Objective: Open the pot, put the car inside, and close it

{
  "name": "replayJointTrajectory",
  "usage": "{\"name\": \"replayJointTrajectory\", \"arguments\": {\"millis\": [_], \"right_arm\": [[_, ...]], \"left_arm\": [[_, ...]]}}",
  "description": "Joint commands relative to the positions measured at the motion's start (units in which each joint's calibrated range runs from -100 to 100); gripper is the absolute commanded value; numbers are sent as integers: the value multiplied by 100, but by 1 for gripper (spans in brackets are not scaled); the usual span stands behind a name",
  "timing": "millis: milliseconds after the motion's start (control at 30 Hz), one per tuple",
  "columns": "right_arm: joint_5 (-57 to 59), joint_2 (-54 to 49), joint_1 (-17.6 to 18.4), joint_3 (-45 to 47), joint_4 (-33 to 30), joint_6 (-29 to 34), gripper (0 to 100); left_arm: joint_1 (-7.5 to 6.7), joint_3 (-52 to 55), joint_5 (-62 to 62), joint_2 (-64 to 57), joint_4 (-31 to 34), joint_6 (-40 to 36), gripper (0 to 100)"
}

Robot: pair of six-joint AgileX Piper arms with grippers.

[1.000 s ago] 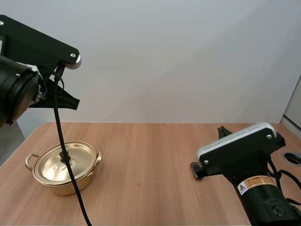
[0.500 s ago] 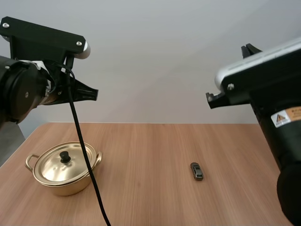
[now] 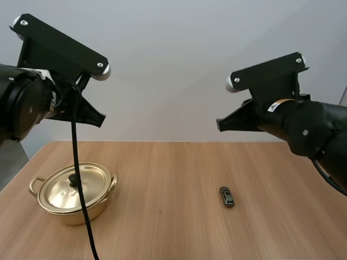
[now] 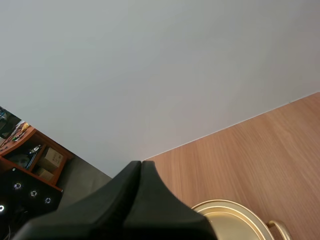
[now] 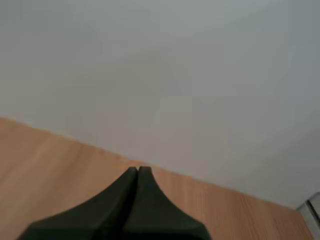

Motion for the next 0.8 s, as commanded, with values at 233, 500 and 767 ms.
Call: {"name": "replayJointTrajectory", "arguments": {"millis": [233,500,767], "right_arm": [[2310,113,3,-10,-240,-14,18],[2257,113,3,-10,-240,-14,52],[2460,113,3,-10,-279,-14,52]], "left_arm": [[0,-2,1275,1196,64,-177,52],[0,-2,3208,2551,213,-95,92],[255,-2,3222,3093,174,110,92]]}}
